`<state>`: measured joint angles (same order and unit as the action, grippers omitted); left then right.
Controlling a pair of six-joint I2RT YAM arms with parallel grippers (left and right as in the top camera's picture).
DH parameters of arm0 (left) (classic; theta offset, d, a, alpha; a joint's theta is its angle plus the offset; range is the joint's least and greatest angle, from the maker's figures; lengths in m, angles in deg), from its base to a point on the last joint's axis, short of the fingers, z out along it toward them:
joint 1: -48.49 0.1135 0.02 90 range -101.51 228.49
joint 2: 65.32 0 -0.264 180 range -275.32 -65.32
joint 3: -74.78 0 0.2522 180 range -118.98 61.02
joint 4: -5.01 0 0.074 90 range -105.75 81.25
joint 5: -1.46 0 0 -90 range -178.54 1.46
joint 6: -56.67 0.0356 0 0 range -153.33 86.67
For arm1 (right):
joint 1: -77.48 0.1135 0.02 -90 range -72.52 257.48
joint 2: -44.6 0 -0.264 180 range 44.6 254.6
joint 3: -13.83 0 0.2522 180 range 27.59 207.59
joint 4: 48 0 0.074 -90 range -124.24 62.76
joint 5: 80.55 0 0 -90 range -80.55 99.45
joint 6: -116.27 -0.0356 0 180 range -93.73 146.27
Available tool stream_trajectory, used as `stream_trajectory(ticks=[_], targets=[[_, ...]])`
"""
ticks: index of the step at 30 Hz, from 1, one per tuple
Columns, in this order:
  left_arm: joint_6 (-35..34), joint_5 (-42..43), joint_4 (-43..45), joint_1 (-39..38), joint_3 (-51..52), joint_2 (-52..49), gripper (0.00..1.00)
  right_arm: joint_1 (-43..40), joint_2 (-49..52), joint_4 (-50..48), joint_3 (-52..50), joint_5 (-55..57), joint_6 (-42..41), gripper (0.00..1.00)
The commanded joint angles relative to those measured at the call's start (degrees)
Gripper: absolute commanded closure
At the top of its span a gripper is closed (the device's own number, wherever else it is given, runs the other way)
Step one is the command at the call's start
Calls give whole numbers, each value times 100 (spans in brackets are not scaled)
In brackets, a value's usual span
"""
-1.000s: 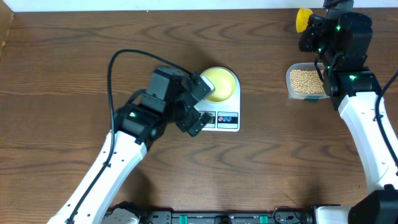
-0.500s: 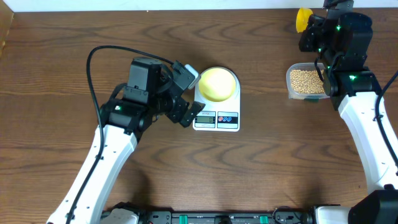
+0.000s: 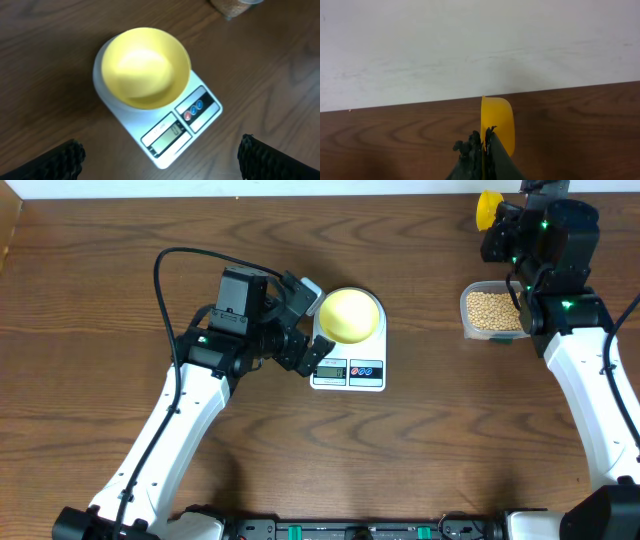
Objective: Scoop item into bowl and weigh 50g on scale
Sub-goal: 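Withdraw the left gripper to the left of the scale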
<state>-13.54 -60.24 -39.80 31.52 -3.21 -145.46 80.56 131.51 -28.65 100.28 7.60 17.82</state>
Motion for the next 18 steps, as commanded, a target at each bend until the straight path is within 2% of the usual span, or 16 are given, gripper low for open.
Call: stream_trajectory(ticks=[1, 10, 18], targets=[[109, 435, -7, 13, 26, 31, 0, -13, 44, -11, 68, 46, 81, 99], [289, 393, -297, 13, 26, 168, 0, -13, 44, -24, 68, 46, 81, 99], [374, -107, -549, 15, 26, 619, 0, -13, 44, -24, 68, 44, 81, 99]])
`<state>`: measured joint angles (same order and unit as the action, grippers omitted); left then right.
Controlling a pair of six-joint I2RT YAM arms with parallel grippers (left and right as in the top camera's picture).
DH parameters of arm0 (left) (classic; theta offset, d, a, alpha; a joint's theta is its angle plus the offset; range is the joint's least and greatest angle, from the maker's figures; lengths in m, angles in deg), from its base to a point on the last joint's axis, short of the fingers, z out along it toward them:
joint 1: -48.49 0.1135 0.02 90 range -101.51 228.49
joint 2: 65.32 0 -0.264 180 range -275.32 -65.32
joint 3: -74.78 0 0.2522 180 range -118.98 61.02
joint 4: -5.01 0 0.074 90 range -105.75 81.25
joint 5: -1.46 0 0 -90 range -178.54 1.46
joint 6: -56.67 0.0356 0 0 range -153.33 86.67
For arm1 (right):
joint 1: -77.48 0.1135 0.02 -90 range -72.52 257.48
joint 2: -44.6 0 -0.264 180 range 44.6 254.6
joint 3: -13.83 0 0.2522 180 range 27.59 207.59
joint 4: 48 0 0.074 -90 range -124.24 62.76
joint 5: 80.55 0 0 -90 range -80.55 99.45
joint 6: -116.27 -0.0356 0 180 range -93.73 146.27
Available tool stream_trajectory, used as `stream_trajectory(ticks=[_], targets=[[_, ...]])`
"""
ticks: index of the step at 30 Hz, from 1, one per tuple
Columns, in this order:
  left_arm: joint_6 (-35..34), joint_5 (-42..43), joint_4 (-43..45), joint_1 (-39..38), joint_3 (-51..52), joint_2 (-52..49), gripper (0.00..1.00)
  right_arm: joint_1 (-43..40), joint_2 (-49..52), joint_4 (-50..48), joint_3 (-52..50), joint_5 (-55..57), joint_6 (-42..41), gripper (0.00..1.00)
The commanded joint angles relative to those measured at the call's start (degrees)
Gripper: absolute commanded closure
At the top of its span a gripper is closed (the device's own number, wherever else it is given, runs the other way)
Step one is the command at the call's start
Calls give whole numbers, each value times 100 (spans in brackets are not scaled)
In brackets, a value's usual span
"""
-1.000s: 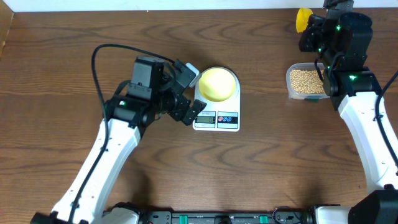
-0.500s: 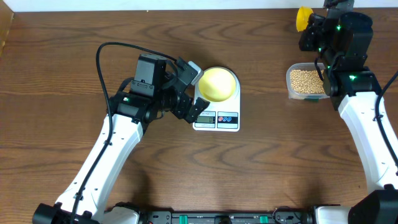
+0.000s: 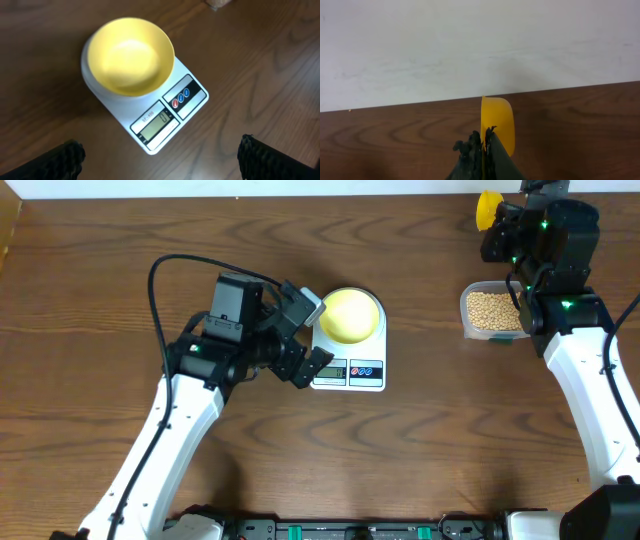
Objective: Scoop item into bowl and weigh 50g on scale
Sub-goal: 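Withdraw the left gripper to the left of the scale, then lower the yellow scoop with the right gripper into the soybean tub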
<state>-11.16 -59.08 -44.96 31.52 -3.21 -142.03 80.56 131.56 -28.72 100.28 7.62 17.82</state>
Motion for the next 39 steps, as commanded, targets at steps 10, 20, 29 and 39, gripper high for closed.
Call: stream_trajectory(ticks=[10, 20, 29, 39], targets=[[133, -356, 31, 20, 26, 374, 0, -13, 39, 0, 68, 42, 81, 99], [131, -358, -24, 20, 26, 374, 2, -13, 39, 61, 68, 37, 83, 99], [131, -358, -26, 20, 26, 374, 2, -15, 37, 396, 72, -433, 240, 99], [131, -358, -24, 20, 26, 374, 2, -293, 15, 1939, 763, -1534, 881, 99]])
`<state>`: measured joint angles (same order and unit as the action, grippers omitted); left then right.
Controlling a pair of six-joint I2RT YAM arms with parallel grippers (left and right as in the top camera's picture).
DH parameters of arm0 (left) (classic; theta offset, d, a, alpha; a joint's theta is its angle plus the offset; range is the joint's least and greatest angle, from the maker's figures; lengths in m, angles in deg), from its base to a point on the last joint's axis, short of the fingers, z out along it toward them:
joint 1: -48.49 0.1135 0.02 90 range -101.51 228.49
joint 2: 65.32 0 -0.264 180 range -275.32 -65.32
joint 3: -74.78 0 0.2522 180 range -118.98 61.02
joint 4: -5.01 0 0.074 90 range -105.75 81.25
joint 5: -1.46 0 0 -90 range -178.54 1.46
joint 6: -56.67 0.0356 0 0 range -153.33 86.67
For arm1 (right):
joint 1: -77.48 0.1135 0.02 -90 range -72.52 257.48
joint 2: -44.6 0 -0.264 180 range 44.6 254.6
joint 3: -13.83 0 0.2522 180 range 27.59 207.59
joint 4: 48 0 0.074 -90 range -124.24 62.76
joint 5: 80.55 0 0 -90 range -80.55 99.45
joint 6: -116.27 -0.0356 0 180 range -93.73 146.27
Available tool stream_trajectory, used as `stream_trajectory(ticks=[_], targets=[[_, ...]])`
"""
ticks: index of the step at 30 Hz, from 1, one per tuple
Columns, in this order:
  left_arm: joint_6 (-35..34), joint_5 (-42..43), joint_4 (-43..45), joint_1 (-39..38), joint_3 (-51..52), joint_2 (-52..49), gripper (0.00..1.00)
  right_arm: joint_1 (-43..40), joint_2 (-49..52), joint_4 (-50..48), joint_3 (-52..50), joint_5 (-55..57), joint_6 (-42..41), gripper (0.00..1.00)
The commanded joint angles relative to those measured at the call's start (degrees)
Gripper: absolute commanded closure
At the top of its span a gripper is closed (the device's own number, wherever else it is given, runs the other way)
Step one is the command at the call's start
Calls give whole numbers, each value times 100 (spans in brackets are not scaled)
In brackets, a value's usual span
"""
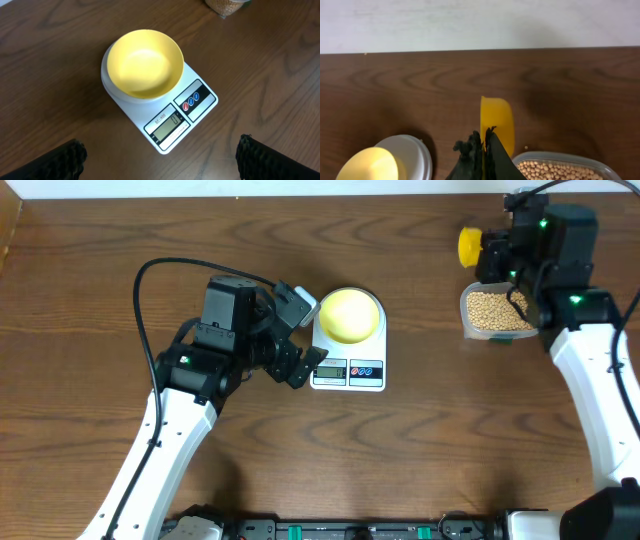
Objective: Scoop item into bowl and weigh 50g on scale
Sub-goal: 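Lower the yellow scoop with the right gripper into the soybean tub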
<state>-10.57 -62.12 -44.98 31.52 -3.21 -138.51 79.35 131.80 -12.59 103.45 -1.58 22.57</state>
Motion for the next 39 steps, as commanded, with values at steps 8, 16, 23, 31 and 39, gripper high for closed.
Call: stream_trajectory(ticks=[8, 16, 23, 31, 39], targets=[[72, -55, -24, 20, 26, 22, 2, -269, -9, 992, 901, -496, 688, 99], [72, -55, -22, 20, 26, 22, 2, -337, -9, 1633, 1344, 553, 787, 99], [72, -55, -24, 20, 26, 22, 2, -745, 81, 2428, 1338, 557, 704, 99], [72, -55, -22, 20, 26, 22, 2, -918, 455, 2463, 1333, 555, 702, 99], [72, -55, -24, 20, 26, 22, 2, -905, 1060, 2581, 1333, 555, 697, 99]])
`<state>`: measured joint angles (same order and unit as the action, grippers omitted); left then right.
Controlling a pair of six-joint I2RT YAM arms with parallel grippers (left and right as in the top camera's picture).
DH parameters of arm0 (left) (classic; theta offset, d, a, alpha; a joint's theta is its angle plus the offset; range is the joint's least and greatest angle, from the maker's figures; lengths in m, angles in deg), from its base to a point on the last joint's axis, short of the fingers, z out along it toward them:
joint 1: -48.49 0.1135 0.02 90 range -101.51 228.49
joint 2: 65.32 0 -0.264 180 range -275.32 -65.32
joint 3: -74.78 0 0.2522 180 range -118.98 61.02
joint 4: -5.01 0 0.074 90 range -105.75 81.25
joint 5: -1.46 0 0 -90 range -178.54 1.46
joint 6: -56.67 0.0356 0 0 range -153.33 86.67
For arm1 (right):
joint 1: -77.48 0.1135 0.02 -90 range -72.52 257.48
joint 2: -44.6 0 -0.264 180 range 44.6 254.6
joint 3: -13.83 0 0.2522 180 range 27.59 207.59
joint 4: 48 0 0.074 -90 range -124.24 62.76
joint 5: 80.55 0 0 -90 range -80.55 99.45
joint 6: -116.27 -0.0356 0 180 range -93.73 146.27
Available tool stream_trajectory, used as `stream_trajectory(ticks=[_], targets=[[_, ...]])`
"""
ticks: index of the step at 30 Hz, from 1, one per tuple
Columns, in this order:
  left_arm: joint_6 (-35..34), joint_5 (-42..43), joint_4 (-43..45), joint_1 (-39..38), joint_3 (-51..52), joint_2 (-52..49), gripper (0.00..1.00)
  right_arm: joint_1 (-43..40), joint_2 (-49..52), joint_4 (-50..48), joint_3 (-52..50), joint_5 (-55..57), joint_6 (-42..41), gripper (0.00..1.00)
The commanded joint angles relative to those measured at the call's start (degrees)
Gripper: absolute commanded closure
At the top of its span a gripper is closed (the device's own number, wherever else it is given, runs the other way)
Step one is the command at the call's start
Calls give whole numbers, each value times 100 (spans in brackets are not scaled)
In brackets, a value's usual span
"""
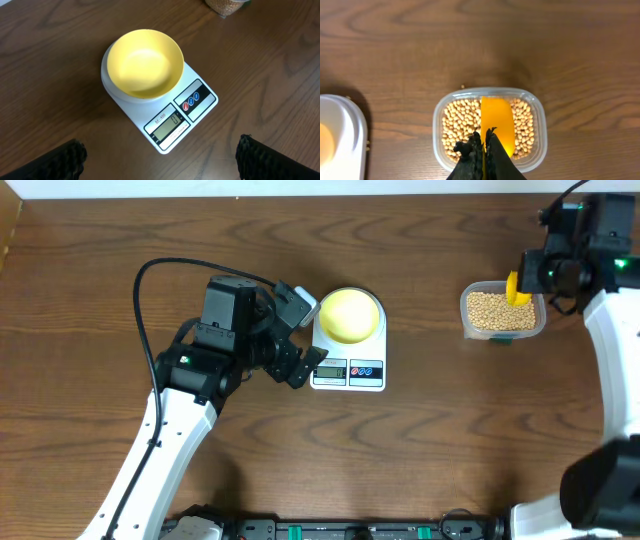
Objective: Scoop item into bowl and weigh 50g on scale
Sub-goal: 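Lower the yellow scoop with the right gripper into the soybean tub, then drag the scoop through the soybeans with the right gripper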
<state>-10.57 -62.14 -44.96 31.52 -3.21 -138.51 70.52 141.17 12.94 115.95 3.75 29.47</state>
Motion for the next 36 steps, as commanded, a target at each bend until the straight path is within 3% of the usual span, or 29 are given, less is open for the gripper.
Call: stream_trajectory(ticks=[1, 11, 36], targets=[[72, -52, -24, 20, 26, 22, 2, -22, 160, 31, 83, 24, 7, 99], [72, -52, -24, 20, 26, 22, 2, -24, 201, 195, 79, 1008, 31, 99], [72, -52, -24, 20, 26, 22, 2, -24, 682, -68, 68, 1005, 72, 99]])
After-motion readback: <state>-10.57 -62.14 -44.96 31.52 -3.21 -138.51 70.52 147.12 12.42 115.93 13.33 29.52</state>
